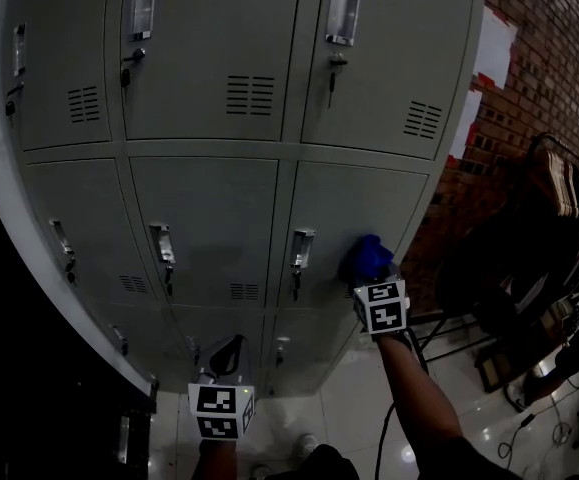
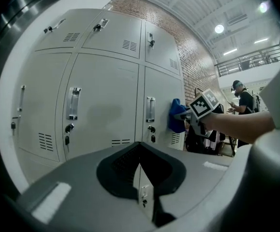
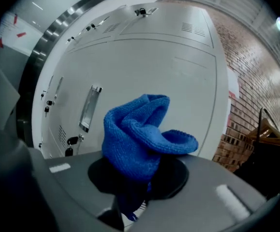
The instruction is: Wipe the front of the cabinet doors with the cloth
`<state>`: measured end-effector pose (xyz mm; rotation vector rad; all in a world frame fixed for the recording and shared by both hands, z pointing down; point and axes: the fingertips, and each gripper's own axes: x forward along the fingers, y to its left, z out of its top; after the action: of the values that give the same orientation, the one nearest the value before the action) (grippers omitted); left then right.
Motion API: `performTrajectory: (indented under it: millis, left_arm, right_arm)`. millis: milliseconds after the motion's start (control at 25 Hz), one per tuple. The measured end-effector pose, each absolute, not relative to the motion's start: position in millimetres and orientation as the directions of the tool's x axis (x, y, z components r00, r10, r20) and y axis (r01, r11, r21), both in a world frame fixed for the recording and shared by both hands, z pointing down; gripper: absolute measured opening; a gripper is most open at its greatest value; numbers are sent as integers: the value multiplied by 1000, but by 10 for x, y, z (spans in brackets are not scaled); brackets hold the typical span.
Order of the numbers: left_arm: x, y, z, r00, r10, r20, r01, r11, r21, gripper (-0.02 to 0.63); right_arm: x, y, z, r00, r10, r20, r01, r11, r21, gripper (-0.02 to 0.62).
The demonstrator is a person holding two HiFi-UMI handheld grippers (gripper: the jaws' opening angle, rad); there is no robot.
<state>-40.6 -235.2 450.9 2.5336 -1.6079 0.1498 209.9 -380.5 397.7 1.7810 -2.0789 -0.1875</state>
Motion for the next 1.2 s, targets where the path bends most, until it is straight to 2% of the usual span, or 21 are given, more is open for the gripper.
performTrajectory:
  millis: [440, 720, 920, 1200]
  left_arm:
    - [-487, -2308, 4488, 406, -901, 150, -914, -402, 60, 14]
    - [-613, -2273, 4489, 380, -912, 154, -925, -375, 60, 14]
    - [-609, -2272, 4522, 375, -913, 162, -927, -371, 58, 14]
    - [-606, -2293, 4595, 368, -912, 181, -930, -363, 58, 14]
  right_arm:
    - [951, -3836, 3855, -312, -931, 189, -843, 363, 397, 83]
    - [874, -3807, 3833, -338, -924, 176, -844, 381, 377, 84]
    - [1192, -3660, 3861, -310, -940, 141, -871, 341, 353, 84]
    - [2301, -3640, 4242, -117, -974, 194, -924, 178, 339, 84]
